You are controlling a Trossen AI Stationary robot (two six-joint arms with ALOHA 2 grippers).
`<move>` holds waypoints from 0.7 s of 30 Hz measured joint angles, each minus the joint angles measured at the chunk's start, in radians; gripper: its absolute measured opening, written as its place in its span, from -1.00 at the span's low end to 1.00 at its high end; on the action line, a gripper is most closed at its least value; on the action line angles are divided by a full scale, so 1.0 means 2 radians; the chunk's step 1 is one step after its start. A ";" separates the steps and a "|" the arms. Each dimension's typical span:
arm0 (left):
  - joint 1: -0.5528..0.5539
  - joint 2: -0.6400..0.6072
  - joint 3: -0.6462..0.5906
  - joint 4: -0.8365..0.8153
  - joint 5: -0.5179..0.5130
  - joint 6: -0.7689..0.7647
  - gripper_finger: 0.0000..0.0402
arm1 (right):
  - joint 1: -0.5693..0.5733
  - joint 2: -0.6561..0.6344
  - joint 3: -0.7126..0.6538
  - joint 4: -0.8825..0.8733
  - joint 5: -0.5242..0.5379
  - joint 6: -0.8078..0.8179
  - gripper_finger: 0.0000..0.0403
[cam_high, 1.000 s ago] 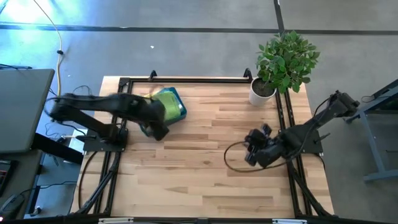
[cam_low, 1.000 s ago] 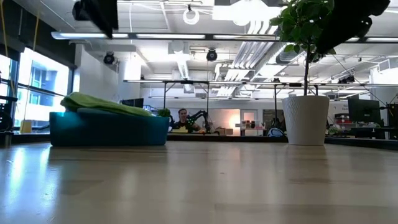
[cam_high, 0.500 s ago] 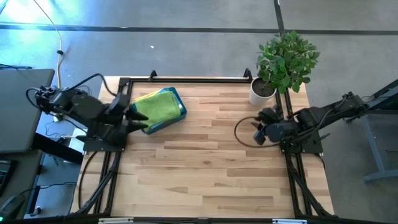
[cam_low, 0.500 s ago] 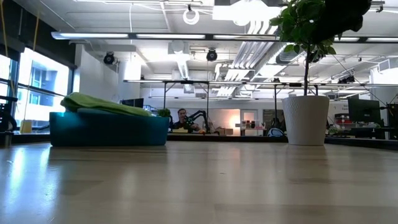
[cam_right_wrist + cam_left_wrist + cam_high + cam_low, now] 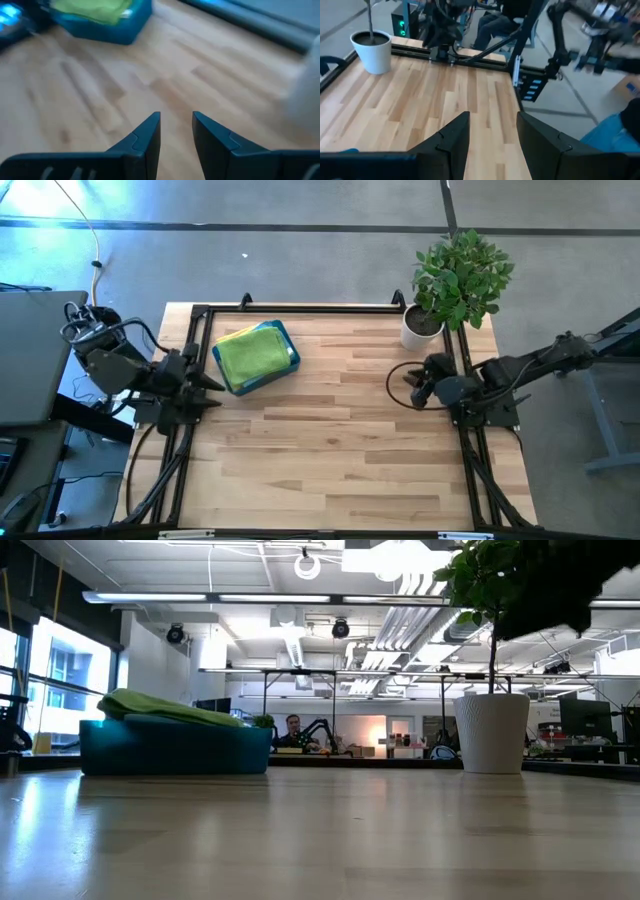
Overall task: Fold microfiber towels
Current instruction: Return to Home Position
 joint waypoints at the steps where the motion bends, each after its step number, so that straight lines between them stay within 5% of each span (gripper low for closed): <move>1: -0.009 0.000 0.000 -0.001 -0.008 -0.012 -0.25 | 0.000 -0.011 -0.030 0.043 -0.007 -0.002 -0.49; 8: -0.049 0.001 -0.050 -0.005 -0.070 -0.090 -0.25 | 0.000 -0.077 -0.178 0.256 -0.031 -0.045 -0.49; 21: -0.088 0.001 -0.201 0.015 -0.167 -0.332 -0.25 | 0.000 -0.222 -0.311 0.317 -0.063 -0.012 -0.49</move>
